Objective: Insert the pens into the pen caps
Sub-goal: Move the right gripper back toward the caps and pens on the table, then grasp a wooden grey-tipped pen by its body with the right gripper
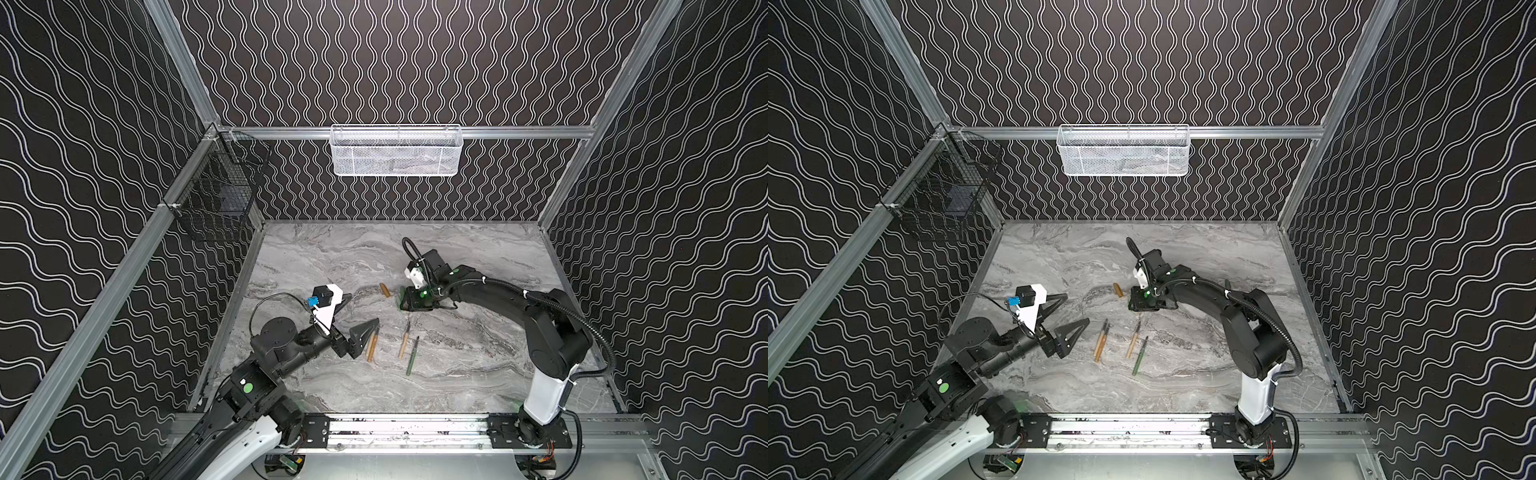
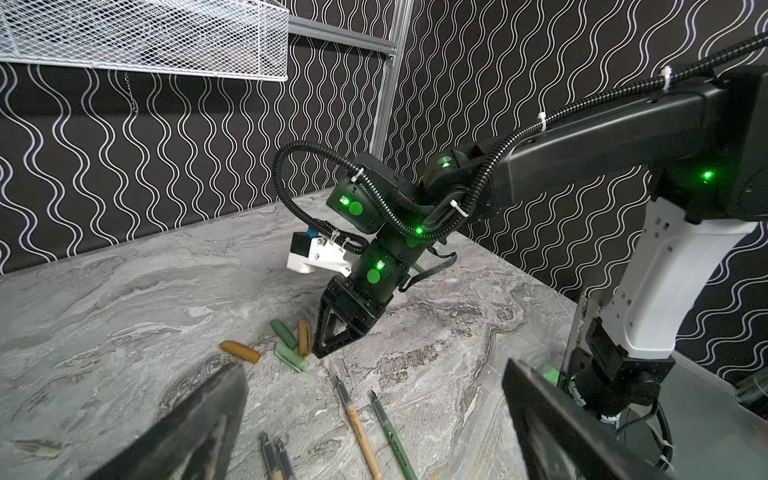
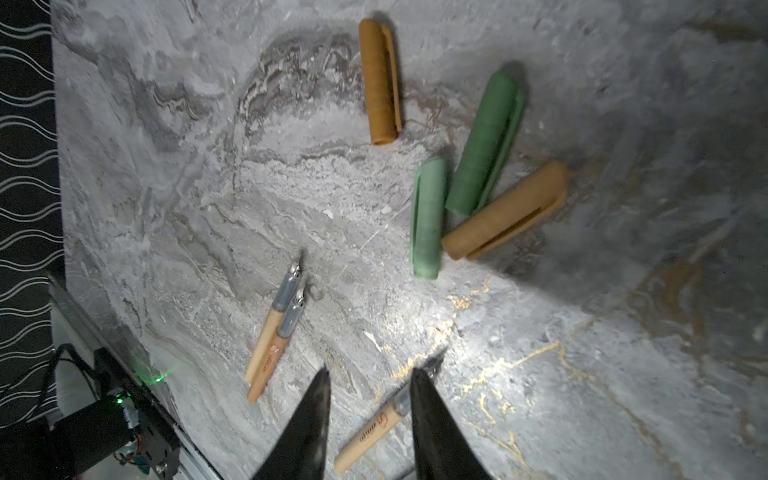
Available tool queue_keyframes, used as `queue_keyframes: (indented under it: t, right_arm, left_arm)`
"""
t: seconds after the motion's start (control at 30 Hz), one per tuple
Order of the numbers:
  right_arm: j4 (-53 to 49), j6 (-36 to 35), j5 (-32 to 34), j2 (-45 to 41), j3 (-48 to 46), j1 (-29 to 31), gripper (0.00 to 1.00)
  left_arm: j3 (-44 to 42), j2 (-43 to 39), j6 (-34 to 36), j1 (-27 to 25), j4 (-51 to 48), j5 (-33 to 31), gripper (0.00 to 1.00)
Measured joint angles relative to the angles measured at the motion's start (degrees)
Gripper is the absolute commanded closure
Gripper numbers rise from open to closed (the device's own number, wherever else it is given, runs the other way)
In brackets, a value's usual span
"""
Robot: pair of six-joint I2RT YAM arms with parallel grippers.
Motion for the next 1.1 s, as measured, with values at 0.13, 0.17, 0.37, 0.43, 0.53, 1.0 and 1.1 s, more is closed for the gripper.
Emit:
queue_keyframes:
  t: [0.13, 0.17, 0.37, 0.43, 0.53, 1.0, 1.1]
  right_arm:
    - [-1.97, 0.39, 2.14, 1.14, -0.44, 2.05, 0.67]
    - [-2.23, 0.42, 2.78, 1.31, -0.52, 2.49, 0.67]
    - [-4.26, 1.36, 6.78, 1.88, -0.55, 4.59, 0.69]
    - [-4.61, 1.46, 7.61, 2.86, -0.26, 4.96, 0.69]
    - [-5.88, 1.51, 9.55, 4.44, -0.20, 5.35, 0.69]
    - [-6.62, 1.66, 10.80, 6.75, 1.29, 6.60, 0.78]
    - [-6.60, 1.64, 10.80, 7.43, 2.08, 6.91, 0.80]
  left_arm:
    - [-0.33, 0.33, -0.66, 0.00, 0.11, 0.04, 0.01]
    - [-0.35, 0.33, -0.66, 0.00, 0.13, 0.04, 0.01]
    - [-0.98, 0.33, -0.66, 0.00, 1.42, 0.24, 0.01]
    - [-0.98, 0.48, -0.66, 0.00, 1.75, 0.26, 0.01]
    - [-0.98, 0.57, -0.66, 0.00, 1.92, 0.33, 0.01]
    - [-1.05, 1.20, -0.68, 0.00, 2.51, 0.92, 0.01]
    - [-1.07, 1.16, -0.76, 0.00, 2.51, 0.92, 0.01]
